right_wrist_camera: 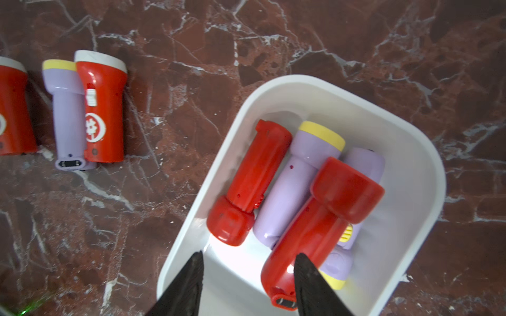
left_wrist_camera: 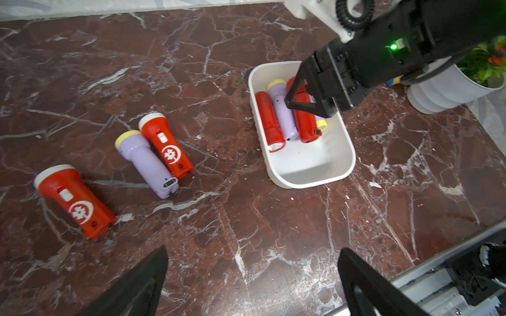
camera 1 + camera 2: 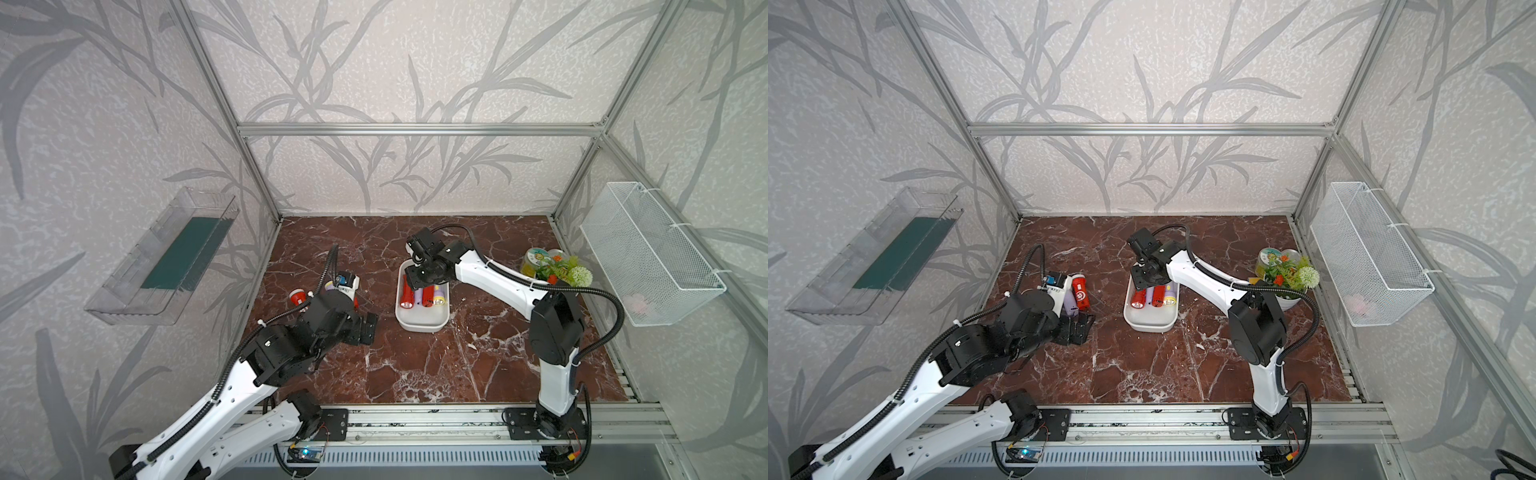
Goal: Put the flashlights into the storage boxes
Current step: Place the flashlight at the storage box, then pick up the flashlight from the center of the board.
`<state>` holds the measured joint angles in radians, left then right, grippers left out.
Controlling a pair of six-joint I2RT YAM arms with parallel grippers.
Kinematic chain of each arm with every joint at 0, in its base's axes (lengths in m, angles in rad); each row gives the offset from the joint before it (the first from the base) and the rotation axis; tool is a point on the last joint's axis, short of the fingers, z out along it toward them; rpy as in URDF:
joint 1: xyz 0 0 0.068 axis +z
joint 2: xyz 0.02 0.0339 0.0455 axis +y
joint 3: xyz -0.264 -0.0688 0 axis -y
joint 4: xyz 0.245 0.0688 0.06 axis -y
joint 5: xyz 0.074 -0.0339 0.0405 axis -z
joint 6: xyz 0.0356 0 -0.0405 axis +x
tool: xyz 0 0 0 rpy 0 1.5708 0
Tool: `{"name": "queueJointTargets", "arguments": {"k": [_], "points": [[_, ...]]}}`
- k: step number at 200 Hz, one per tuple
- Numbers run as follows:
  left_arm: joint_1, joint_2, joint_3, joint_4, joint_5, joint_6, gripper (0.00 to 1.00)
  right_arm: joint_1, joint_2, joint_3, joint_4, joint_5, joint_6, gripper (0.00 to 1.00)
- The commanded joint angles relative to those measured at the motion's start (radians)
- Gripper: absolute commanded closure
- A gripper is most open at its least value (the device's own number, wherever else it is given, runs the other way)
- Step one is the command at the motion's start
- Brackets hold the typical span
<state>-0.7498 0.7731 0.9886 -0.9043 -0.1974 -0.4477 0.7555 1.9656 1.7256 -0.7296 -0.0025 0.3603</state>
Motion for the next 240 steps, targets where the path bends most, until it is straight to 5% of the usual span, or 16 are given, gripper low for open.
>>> {"name": "queueJointTargets", "arguments": {"k": [1,98,123,135,240], "points": [[0.053,-0.014,0.019,-0.089,-0.042,-0.013,0.01,0.023,0.035,0.063,0.004,-0.037,-0.025,0.45],[0.38,0.1,-0.037,0.005,0.167,0.042,0.01,0.051,0.043,0.053,0.063,-0.113,-0.044,0.42],[0.465,0.152,-0.05,0.047,0.236,0.058,0.01,0.051,-0.005,0.0,0.081,-0.131,-0.067,0.27],[0.506,0.18,-0.05,0.062,0.263,0.067,0.01,0.051,-0.037,-0.034,0.084,-0.116,-0.077,0.0],[0.756,0.383,-0.043,0.135,0.363,0.117,0.01,0.05,-0.405,-0.318,0.116,-0.168,-0.097,0.01]]}}
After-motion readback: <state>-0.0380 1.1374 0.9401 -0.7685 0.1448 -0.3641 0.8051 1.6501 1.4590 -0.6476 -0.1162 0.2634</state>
